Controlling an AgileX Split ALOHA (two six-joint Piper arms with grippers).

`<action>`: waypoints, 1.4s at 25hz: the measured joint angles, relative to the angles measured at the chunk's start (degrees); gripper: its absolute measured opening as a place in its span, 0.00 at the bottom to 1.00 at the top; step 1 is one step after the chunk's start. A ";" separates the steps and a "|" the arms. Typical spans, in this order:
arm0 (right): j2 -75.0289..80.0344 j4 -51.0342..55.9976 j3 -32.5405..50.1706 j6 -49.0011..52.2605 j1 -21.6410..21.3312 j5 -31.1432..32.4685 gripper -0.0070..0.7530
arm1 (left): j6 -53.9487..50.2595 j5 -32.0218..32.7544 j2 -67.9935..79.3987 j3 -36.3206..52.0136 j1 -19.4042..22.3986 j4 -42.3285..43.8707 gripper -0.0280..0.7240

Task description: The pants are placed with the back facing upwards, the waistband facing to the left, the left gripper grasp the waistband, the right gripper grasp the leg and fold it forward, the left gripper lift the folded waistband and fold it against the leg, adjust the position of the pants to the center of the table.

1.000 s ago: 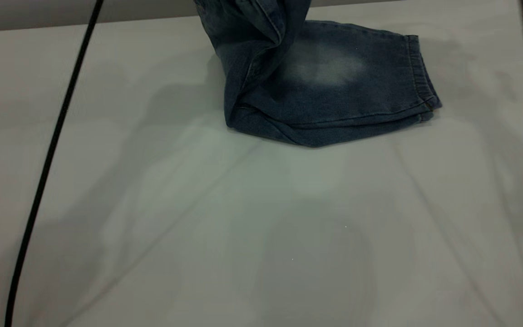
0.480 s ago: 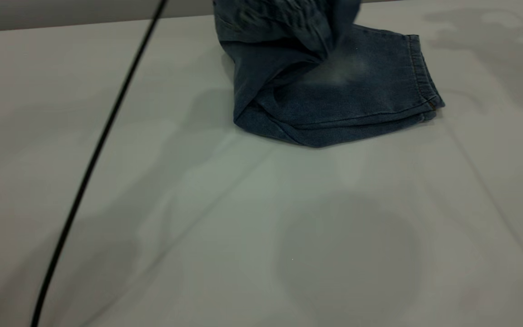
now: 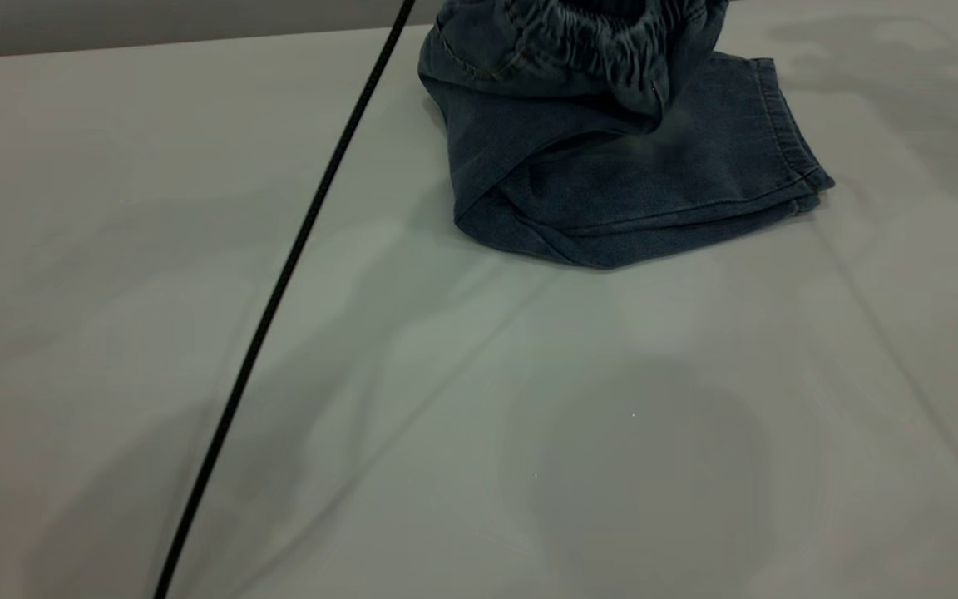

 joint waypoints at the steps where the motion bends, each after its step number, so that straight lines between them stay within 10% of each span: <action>1: 0.00 0.00 0.00 0.00 0.00 0.00 0.57 | 0.38 -1.01 0.07 0.00 -0.06 -0.19 0.37; 9: 0.00 1.51 0.00 -0.18 0.00 0.00 0.57 | 0.55 -11.07 0.20 0.00 -0.01 -0.62 0.68; 24: -0.57 2.34 0.05 -0.36 0.08 -0.05 0.57 | -7.72 6.76 2.16 0.00 0.13 11.00 0.70; 35: -11.41 9.68 -5.94 -2.22 0.08 0.06 0.57 | -8.72 -4.52 8.39 0.00 0.13 12.98 0.70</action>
